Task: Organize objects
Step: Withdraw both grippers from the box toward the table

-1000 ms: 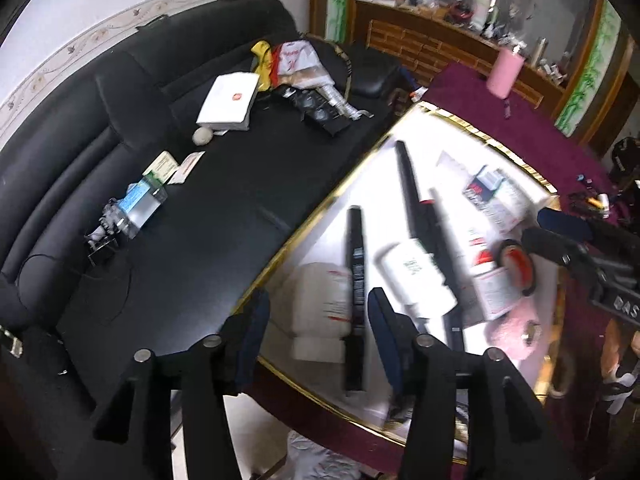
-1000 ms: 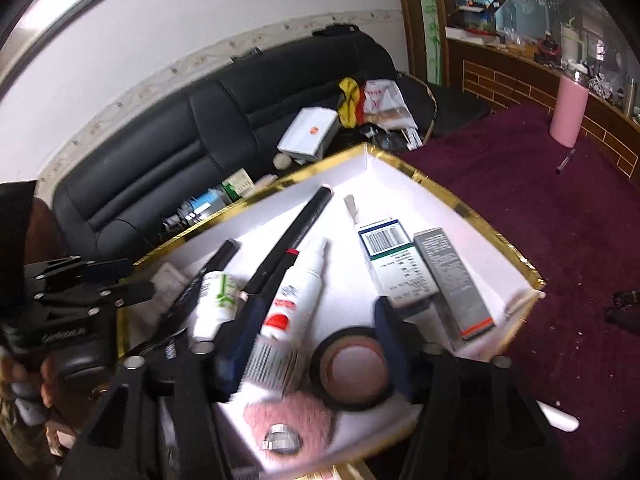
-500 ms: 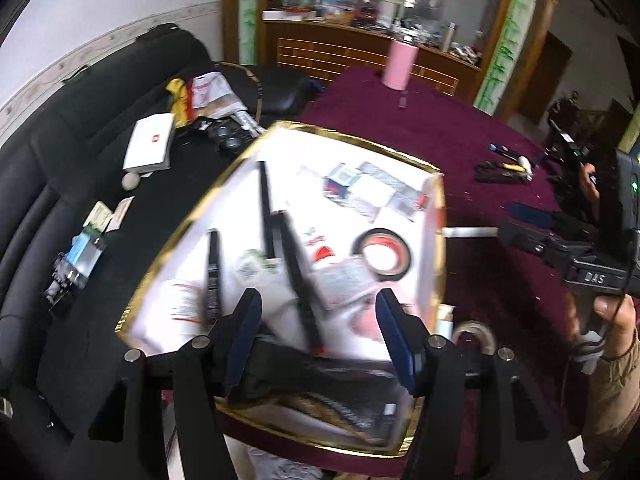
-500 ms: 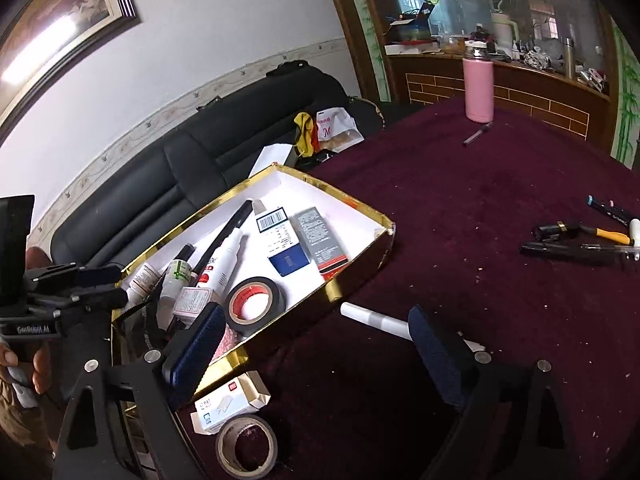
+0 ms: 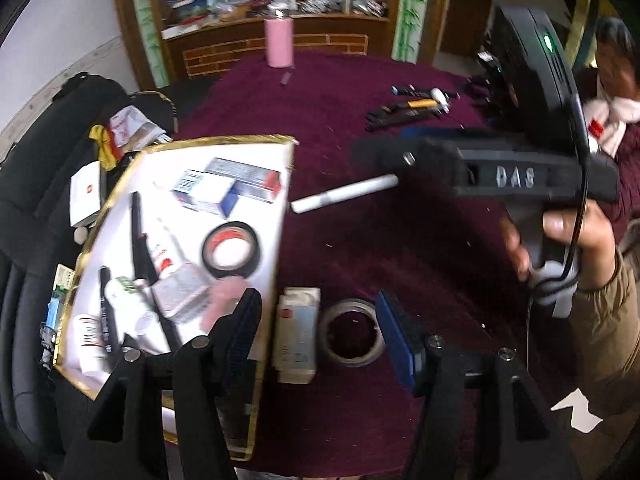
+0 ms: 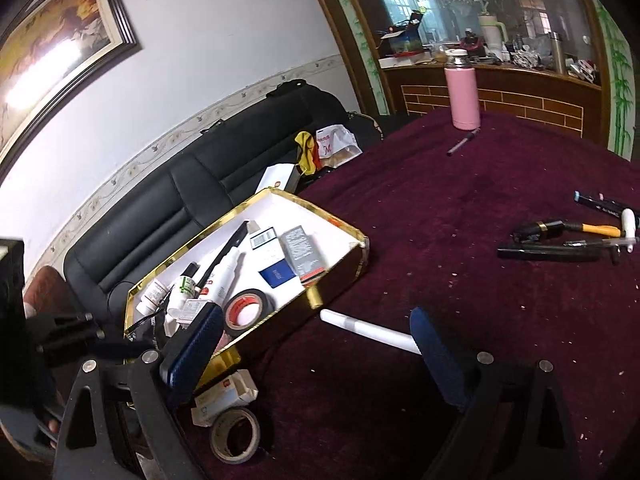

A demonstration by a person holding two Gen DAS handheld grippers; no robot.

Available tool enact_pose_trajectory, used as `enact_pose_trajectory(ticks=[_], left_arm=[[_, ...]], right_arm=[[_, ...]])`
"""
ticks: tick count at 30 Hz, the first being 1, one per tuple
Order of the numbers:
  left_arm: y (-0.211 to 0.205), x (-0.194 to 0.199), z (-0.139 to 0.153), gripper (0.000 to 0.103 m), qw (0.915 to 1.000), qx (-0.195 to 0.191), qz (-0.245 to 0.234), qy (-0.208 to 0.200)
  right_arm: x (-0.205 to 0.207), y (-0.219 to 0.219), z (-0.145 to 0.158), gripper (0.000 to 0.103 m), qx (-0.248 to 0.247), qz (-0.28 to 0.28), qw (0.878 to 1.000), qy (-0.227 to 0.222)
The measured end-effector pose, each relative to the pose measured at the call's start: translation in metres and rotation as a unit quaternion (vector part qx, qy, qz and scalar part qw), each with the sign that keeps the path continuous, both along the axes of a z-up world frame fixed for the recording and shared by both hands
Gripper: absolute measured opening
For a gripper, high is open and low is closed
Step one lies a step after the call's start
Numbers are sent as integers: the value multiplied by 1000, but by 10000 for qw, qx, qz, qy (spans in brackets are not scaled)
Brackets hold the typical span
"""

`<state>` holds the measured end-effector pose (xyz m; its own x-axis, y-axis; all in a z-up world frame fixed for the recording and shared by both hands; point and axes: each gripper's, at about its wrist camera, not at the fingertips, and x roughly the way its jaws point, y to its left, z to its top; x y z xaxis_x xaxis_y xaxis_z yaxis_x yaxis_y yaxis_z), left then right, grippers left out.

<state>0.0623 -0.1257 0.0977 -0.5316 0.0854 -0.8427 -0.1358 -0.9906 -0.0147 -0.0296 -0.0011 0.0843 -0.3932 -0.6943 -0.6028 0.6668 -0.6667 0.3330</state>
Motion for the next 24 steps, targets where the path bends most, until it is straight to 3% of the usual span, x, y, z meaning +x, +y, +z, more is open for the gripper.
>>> enact_pose_trajectory(ticks=[6, 24], left_arm=[[19, -3, -13, 59, 9997, 81, -146, -175], [34, 10, -67, 63, 9972, 66, -131, -735]], right_arm=[[-5, 11, -4, 103, 58, -90, 9999, -60], [-12, 20, -15, 103, 422, -309, 9986, -43]])
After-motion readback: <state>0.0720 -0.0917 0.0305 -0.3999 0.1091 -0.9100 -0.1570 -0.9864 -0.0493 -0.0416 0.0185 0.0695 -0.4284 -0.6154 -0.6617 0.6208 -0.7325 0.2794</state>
